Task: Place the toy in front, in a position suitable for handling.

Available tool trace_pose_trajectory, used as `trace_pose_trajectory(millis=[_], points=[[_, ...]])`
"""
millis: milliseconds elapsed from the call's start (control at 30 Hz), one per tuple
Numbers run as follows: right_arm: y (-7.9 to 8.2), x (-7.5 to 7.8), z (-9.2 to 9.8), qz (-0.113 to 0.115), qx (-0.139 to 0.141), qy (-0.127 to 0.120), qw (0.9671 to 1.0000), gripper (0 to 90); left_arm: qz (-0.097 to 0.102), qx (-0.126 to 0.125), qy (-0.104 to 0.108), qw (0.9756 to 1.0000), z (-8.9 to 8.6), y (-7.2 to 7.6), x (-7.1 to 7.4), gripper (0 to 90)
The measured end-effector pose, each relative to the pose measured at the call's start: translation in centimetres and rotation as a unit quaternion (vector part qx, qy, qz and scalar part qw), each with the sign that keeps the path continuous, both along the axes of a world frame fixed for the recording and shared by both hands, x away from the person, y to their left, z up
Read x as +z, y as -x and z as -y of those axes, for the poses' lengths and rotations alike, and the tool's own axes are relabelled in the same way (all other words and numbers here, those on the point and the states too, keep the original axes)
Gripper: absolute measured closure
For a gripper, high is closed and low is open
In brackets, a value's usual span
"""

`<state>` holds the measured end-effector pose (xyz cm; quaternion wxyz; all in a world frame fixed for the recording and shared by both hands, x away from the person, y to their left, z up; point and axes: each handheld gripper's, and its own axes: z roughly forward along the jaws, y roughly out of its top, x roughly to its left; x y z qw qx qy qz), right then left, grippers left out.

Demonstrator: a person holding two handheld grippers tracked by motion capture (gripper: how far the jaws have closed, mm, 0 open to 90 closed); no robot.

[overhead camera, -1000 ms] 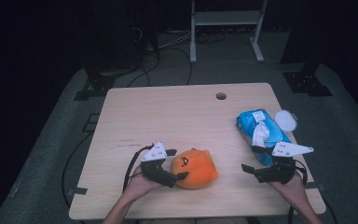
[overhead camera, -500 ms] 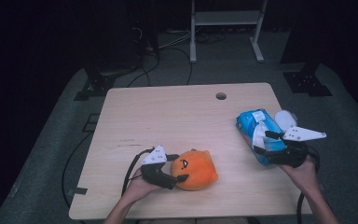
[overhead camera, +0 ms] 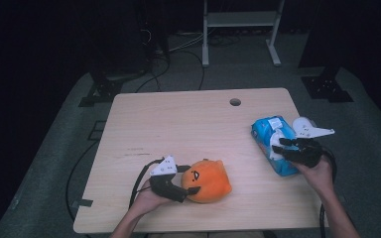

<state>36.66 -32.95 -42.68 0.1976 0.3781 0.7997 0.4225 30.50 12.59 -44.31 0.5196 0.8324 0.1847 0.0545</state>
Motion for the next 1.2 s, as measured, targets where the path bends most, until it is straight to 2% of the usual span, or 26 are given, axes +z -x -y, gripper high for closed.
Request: trace_pose_trajectory(millis=[33, 67, 100, 200, 267, 333, 433, 467, 500, 567, 733, 800, 867, 900, 933, 967, 1000, 1033, 1067, 1100, 1133, 1167, 1200], points=[[0.0, 0.0, 0.0, 0.000, 0.000, 0.000, 1.0000, 61.7, 0.000, 0.000, 0.000, 1.0000, 0.0, 0.0, 0.0, 18.4], [0.1, -0.1, 0.2, -0.001, -0.007, -0.001, 1.0000, 71.3, -0.001, 0.000, 0.001, 1.0000, 0.0, -0.1, 0.0, 18.4], [0.1, -0.1, 0.2, -0.001, -0.007, -0.001, 1.0000, 71.3, -0.001, 0.000, 0.001, 1.0000, 0.0, -0.1, 0.0, 18.4], [0.4, 0.0, 0.7, -0.008, -0.024, -0.017, 0.9996, 81.3, 0.003, 0.000, -0.001, 1.0000, 0.0, 0.0, 0.0, 18.4], [0.5, 0.2, 0.9, -0.006, -0.026, -0.020, 0.9994, 82.1, 0.004, 0.001, -0.002, 1.0000, 0.1, 0.0, 0.0, 18.4], [1.0, 1.0, 1.4, 0.005, -0.026, -0.041, 0.9988, 83.1, 0.011, 0.001, -0.006, 0.9999, 0.2, 0.1, 0.0, 18.4], [1.4, 1.8, 1.7, 0.014, -0.027, -0.053, 0.9981, 83.5, 0.014, 0.001, -0.008, 0.9999, 0.2, 0.1, 0.0, 18.4], [1.8, 2.4, 1.8, 0.023, -0.021, -0.070, 0.9971, 83.7, 0.014, 0.002, -0.008, 0.9999, 0.2, 0.1, 0.0, 18.4], [1.8, 2.4, 1.8, 0.023, -0.021, -0.070, 0.9971, 83.7, 0.015, 0.002, -0.008, 0.9998, 0.2, 0.1, 0.0, 18.4], [2.6, 3.4, 1.7, 0.030, -0.005, -0.096, 0.9949, 83.9, 0.018, 0.003, -0.008, 0.9998, 0.3, 0.1, -0.1, 18.2], [4.5, 4.7, 0.3, 0.045, 0.030, -0.110, 0.9924, 84.0, 0.021, 0.006, -0.008, 0.9997, 0.3, 0.1, -0.2, 17.0], [5.6, 5.6, -0.9, 0.053, 0.065, -0.135, 0.9873, 84.0, 0.019, 0.007, -0.006, 0.9998, 0.4, 0.0, -0.3, 15.6], [7.1, 6.7, -2.9, 0.060, 0.113, -0.154, 0.9798, 83.9, 0.019, 0.007, -0.006, 0.9998, 0.4, 0.0, -0.3, 15.6], [7.1, 6.7, -2.9, 0.060, 0.113, -0.154, 0.9798, 83.9, 0.019, 0.007, -0.006, 0.9998, 0.4, 0.0, -0.3, 15.6], [7.8, 7.0, -4.4, 0.053, 0.149, -0.166, 0.9735, 83.9, 0.019, 0.007, -0.006, 0.9998, 0.4, -0.1, -0.3, 15.6], [8.2, 7.2, -5.0, 0.049, 0.161, -0.168, 0.9713, 84.0, 0.019, 0.007, -0.006, 0.9998, 0.4, -0.1, -0.3, 15.6], [8.2, 7.2, -5.0, 0.049, 0.161, -0.168, 0.9713, 84.0, 0.019, 0.007, -0.006, 0.9998, 0.4, -0.1, -0.3, 15.6], [8.6, 7.3, -6.1, 0.045, 0.183, -0.173, 0.9667, 83.9, 0.019, 0.007, -0.006, 0.9998, 0.4, -0.1, -0.3, 15.6], [9.3, 7.6, -7.7, 0.038, 0.217, -0.177, 0.9591, 83.9, 0.019, 0.007, -0.005, 0.9998, 0.4, -0.1, -0.3, 15.6], [9.3, 7.6, -7.7, 0.038, 0.217, -0.177, 0.9591, 83.9, 0.019, 0.007, -0.005, 0.9998, 0.4, -0.1, -0.4, 15.6], [9.7, 7.8, -9.2, 0.030, 0.250, -0.185, 0.9498, 83.9, 0.019, 0.006, -0.006, 0.9998, 0.4, -0.1, -0.3, 15.6], [9.7, 7.8, -9.2, 0.030, 0.250, -0.185, 0.9498, 83.9, 0.019, 0.006, -0.006, 0.9998, 0.4, -0.1, -0.3, 15.6], [10.1, 7.8, -10.6, 0.015, 0.276, -0.190, 0.9420, 83.9, 0.019, 0.005, -0.005, 0.9998, 0.4, -0.1, -0.4, 15.6]])
